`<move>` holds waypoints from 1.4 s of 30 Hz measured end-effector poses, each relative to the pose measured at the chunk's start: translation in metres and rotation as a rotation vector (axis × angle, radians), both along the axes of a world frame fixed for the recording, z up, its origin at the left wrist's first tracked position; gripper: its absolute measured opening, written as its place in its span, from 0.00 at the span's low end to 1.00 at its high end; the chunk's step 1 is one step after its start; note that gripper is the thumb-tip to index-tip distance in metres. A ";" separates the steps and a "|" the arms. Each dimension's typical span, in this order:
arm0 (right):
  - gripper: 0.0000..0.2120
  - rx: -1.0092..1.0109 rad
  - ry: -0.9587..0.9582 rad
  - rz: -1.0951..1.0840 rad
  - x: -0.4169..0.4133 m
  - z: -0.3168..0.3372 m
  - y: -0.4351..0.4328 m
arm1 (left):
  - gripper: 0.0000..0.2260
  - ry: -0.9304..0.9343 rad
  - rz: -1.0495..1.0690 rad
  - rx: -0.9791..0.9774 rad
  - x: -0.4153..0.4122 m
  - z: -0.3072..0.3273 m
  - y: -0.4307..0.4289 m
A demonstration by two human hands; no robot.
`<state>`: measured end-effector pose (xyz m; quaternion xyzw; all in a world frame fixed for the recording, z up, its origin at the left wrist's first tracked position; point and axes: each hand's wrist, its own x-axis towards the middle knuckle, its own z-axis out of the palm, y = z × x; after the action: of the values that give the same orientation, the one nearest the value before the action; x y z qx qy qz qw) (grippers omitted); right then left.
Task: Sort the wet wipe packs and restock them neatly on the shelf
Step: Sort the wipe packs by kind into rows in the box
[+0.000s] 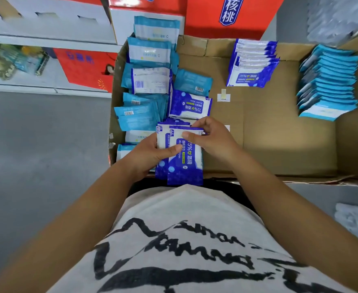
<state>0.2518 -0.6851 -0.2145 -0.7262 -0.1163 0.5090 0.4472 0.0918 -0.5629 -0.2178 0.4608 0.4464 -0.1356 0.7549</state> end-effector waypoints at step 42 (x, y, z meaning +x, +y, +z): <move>0.25 -0.090 -0.232 0.458 0.006 0.004 0.010 | 0.24 0.121 -0.011 0.317 -0.027 0.007 0.055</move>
<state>0.2583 -0.6747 -0.2103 -0.7538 -0.3053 0.5149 0.2711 0.0649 -0.5080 -0.2104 0.5676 0.5044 -0.0948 0.6438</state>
